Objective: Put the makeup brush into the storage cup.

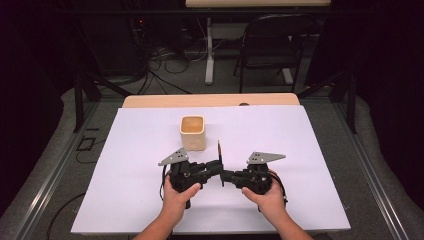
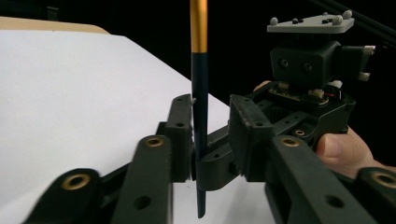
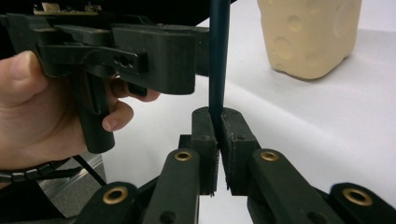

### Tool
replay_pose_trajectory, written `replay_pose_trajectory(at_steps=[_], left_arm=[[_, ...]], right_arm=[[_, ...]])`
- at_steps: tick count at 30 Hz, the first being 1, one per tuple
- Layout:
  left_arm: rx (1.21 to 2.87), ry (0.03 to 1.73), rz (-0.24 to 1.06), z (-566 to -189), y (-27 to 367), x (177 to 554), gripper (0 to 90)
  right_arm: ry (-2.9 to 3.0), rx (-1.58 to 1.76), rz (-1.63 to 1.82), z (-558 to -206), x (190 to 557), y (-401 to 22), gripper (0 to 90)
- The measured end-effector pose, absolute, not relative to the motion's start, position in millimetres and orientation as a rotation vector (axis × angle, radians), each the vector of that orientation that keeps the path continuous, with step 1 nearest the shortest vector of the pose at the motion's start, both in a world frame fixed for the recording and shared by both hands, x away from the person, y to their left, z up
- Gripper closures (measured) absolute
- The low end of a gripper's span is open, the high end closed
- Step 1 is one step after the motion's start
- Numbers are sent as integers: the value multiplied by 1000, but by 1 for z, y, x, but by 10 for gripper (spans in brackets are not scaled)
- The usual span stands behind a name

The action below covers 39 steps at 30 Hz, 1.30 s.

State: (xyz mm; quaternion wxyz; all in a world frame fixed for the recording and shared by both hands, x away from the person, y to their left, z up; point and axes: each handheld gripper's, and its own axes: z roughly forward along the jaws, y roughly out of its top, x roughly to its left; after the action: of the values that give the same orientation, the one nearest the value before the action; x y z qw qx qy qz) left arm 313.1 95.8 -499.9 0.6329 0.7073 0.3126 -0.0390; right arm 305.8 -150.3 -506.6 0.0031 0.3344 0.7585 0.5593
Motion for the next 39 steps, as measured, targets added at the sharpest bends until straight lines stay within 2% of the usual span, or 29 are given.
replay_pose_trajectory(at_steps=[7, 39], left_arm=[[1597, 729, -133, -501, 99, 315, 568], [1600, 759, -104, -497, 110, 316, 593]], right_arm=[[2378, 1024, 1709, -507, 304, -151, 847], [2415, 911, 1566, -510, 295, -143, 847]])
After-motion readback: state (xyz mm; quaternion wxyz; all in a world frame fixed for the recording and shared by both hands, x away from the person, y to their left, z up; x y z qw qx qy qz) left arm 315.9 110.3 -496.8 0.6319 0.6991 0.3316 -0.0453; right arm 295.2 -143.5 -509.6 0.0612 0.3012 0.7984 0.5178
